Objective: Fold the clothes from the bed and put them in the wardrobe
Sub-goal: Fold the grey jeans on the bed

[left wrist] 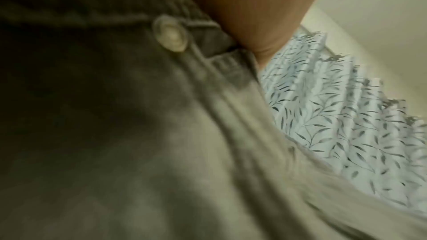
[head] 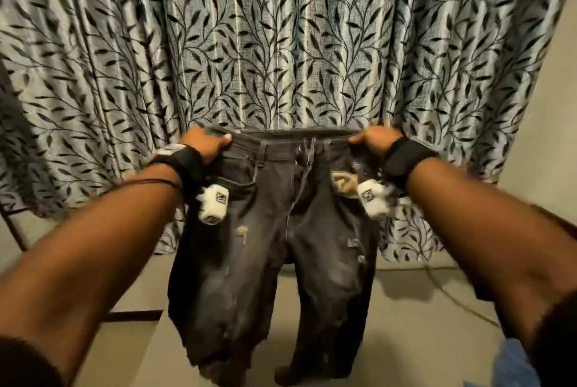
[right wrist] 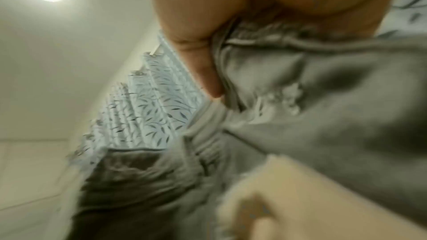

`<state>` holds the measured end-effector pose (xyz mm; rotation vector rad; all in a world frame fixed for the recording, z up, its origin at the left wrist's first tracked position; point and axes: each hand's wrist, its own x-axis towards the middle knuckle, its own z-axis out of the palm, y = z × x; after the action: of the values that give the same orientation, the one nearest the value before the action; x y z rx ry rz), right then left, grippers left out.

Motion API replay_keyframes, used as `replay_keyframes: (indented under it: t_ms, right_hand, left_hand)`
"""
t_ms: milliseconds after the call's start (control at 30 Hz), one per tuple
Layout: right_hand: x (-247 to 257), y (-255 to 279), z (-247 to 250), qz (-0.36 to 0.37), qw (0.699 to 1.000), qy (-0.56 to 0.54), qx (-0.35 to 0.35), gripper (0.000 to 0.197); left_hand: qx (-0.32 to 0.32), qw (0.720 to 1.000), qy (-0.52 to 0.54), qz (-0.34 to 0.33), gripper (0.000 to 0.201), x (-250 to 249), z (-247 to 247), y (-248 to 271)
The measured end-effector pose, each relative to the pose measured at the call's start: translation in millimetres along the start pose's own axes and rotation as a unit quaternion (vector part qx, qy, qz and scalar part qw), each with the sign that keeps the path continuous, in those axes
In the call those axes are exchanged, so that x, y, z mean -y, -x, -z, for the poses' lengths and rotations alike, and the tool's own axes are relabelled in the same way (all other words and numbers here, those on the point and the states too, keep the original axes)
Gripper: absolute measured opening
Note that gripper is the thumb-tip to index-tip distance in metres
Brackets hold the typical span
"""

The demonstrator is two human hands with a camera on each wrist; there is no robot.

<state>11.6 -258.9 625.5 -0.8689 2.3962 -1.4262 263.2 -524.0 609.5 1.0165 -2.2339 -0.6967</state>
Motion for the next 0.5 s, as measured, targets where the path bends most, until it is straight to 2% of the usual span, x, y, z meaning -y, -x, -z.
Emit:
replay_keyframes:
  t_ms: [100,200,267,333,400,500]
  right_hand:
    - [-8,-20,-53,-0.039,0.996,0.052,-0.060,0.011]
    - [-1,-10,-88,-0.057,0.992,-0.027,-0.106,0.013]
    - [4,0,-99,-0.042,0.992,-0.026,-0.120,0.015]
    - [6,11,-90,0.018,0.993,0.042,-0.112,0.016]
    - [3,22,-65,0.100,0.991,0.074,-0.042,0.020]
    - [-5,43,-14,0.193,0.969,-0.024,0.154,0.035]
  left_hand:
    - [0.002,0.999,-0.037,0.014,0.057,-12,-29,-12]
    - [-0.003,1.000,0.008,0.011,0.037,-19,-54,2]
    - [-0.031,0.998,0.052,0.005,0.036,-16,-63,11]
    - [-0.060,0.996,0.045,-0.037,0.036,-10,-53,24]
    - [-0.034,0.994,0.043,-0.095,0.032,0,-25,35]
    - [0.066,0.976,0.118,-0.173,0.018,23,30,52]
